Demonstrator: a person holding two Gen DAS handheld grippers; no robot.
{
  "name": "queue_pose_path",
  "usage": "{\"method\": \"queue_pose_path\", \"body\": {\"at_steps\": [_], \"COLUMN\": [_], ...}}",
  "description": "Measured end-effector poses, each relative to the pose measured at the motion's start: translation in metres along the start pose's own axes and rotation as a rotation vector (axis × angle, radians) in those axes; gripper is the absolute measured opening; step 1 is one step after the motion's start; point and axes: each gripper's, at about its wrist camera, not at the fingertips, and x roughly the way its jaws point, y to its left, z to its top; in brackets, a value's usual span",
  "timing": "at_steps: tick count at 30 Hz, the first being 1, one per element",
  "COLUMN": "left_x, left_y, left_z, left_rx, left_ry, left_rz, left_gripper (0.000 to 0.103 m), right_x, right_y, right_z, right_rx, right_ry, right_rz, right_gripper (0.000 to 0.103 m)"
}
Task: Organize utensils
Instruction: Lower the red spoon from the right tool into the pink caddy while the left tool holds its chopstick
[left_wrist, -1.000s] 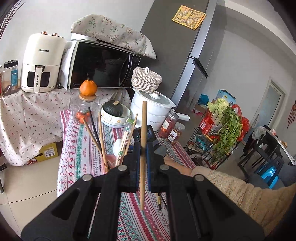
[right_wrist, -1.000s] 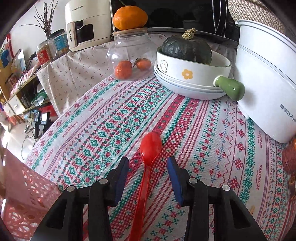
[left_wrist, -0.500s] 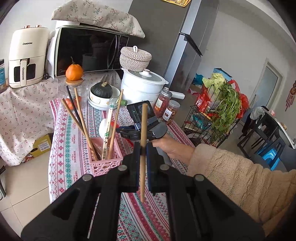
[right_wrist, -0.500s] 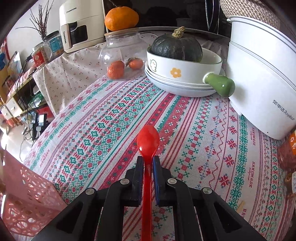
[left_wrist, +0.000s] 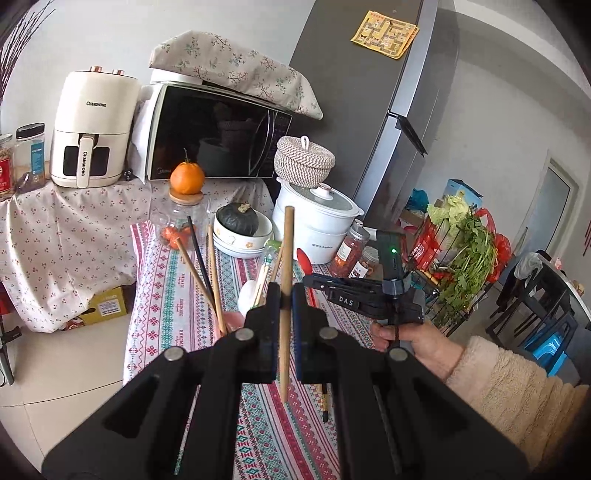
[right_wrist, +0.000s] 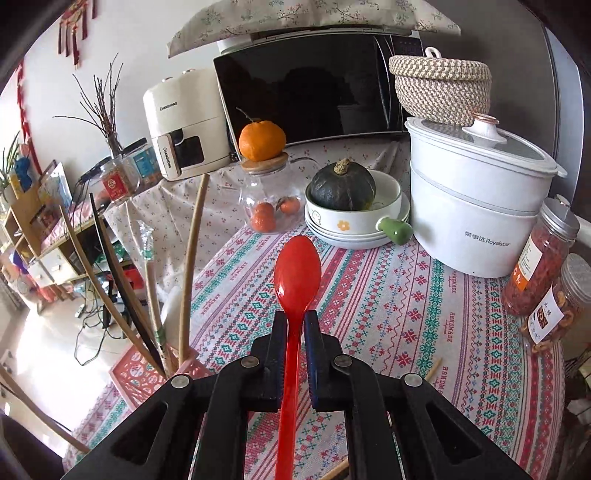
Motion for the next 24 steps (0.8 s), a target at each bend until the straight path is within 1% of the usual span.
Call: {"method": "queue_pose_path", "body": {"at_steps": [1,4,6,10,16,20,24], "left_x": [-0.001,-0.005,-0.007,-0.007,0.007,0.020,0.037], "left_y": [0.002,0.006,0.007,0.009,0.021,0.023,0.027], "left_z": [0.002,0.007,0.010,0.016,0.022,0.023,0.021], "left_rx": [-0.006,-0.030,-0.039,-0.027,-0.072,-0.082,-0.071], "left_ry": [-0.013,-0.051,-0.080,-0.143,-0.186,-0.178,-0.143], "left_rz": [0.004,0.013,0.018,0.064,0.111,0.130,0.166], "left_gripper": [0.007,0.007,0.007,0.007,0.007,0.007,0.007], "right_x": [0.000,-0.033,-0.040,-0.064,-0.073,-0.070,-0.070], "right_y": [0.000,0.013,0.017,0.030,0.050,0.054,0.062], "right_z": [0.000,0.002,0.003,0.004,0.011,0.015,0.022], "right_rx": [0.000,-0.005,-0.009,-0.014,-0.026,-0.025,-0.025], "right_ry": [0.000,-0.067,-0.080,-0.136,-0.182,-0.198,-0.246], "right_rz": [0.000,0.018,0.014,0.026,0.052,0.049,0.027], "right_gripper": [0.009,0.009,0.009,0.009,0.009,0.009,0.009]}}
